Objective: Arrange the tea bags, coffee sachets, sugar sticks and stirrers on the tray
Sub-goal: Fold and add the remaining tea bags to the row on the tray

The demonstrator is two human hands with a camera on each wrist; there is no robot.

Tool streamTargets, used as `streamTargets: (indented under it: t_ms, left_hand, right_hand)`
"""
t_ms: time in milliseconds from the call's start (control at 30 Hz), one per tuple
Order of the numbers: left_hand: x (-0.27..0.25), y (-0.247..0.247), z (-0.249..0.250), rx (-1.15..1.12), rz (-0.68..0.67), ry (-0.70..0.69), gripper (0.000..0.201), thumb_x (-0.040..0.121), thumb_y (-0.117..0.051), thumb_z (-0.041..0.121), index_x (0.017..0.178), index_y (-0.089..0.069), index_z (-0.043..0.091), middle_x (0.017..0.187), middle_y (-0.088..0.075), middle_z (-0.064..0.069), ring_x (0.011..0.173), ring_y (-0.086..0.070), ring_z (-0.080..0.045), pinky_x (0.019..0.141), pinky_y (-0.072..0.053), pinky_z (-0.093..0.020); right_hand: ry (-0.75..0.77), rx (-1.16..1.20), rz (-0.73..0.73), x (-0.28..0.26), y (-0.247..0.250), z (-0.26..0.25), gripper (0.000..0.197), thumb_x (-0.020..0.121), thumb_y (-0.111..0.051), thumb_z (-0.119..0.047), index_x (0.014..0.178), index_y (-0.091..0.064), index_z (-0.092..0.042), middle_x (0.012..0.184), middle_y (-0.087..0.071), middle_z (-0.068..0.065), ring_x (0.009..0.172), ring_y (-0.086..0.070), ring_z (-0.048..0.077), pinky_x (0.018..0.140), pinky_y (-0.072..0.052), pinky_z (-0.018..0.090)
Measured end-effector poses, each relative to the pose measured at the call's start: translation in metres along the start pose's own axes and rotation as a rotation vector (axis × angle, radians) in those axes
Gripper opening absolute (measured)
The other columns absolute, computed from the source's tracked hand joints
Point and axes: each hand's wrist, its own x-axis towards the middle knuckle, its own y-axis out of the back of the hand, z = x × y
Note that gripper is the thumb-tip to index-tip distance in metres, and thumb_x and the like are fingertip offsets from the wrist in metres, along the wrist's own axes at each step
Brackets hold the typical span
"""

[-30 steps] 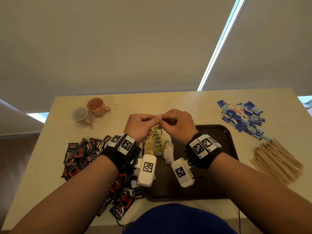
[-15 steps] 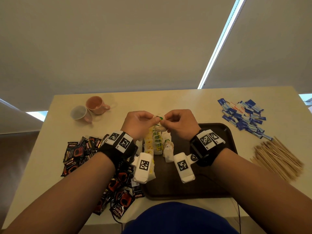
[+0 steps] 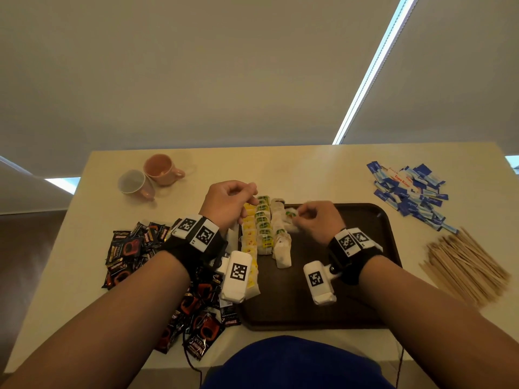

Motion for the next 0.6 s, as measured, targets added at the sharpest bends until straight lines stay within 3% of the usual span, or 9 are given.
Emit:
streamTargets:
  t_ms: [100,200,333,400,533,600]
  left_hand:
    - [-0.002,0.001,0.001,-0.023,-0.016,0.023,0.024,0.100,-0.060,0.025,0.089,-0.071,0.006,0.078,-0.071,-0.007,0.043,-0.046,-0.010,0.039,-0.039,-0.020]
    - [-0.004,0.002,0.001,-0.052,-0.024,0.052,0.026,0.101,-0.058,0.026,0.088,-0.070,0.006,0.076,-0.071,-0.007,0.042,-0.046,-0.011,0.038,-0.038,-0.020]
    - [-0.005,0.000,0.000,-0.082,-0.045,0.102,0.030,0.102,-0.055,0.028,0.089,-0.069,0.006,0.079,-0.070,-0.010,0.045,-0.048,-0.012,0.040,-0.040,-0.022]
    - [-0.004,-0.001,-0.001,-0.103,-0.053,0.131,0.032,0.103,-0.053,0.030,0.090,-0.069,0.005,0.081,-0.070,-0.012,0.047,-0.049,-0.013,0.041,-0.041,-0.023]
    - [-0.006,-0.001,0.002,-0.205,-0.097,0.211,0.037,0.105,-0.046,0.034,0.096,-0.067,0.005,0.083,-0.070,-0.012,0.051,-0.051,-0.014,0.045,-0.043,-0.024]
    - [-0.009,-0.001,0.005,-0.297,-0.136,0.276,0.038,0.105,-0.045,0.037,0.103,-0.065,0.005,0.088,-0.071,-0.013,0.056,-0.053,-0.016,0.049,-0.045,-0.027]
  right_hand:
    - [-0.148,-0.136,-0.208,-0.008,-0.026,0.030,0.009,0.085,-0.075,-0.023,0.094,-0.073,-0.021,0.089,-0.071,-0.005,0.083,-0.066,0.010,0.083,-0.058,0.033]
    - [-0.285,-0.141,-0.335,-0.018,-0.051,0.045,0.012,0.085,-0.076,-0.022,0.096,-0.073,-0.022,0.094,-0.070,-0.005,0.088,-0.064,0.009,0.081,-0.054,0.028]
    - [-0.372,-0.163,-0.240,-0.023,-0.069,0.057,0.012,0.084,-0.077,-0.021,0.096,-0.073,-0.021,0.095,-0.069,-0.006,0.086,-0.061,0.006,0.075,-0.047,0.021]
    - [-0.383,-0.189,-0.181,-0.022,-0.071,0.058,0.008,0.084,-0.077,-0.022,0.091,-0.072,-0.021,0.090,-0.068,-0.006,0.084,-0.062,0.006,0.075,-0.050,0.022]
    - [-0.366,-0.199,-0.112,-0.020,-0.069,0.057,0.018,0.082,-0.079,-0.028,0.083,-0.061,-0.023,0.087,-0.067,-0.003,0.083,-0.066,0.012,0.081,-0.057,0.030]
    - [-0.299,-0.205,-0.045,-0.021,-0.059,0.050,0.017,0.085,-0.075,-0.030,0.085,-0.060,-0.023,0.085,-0.065,-0.005,0.081,-0.063,0.010,0.073,-0.053,0.024]
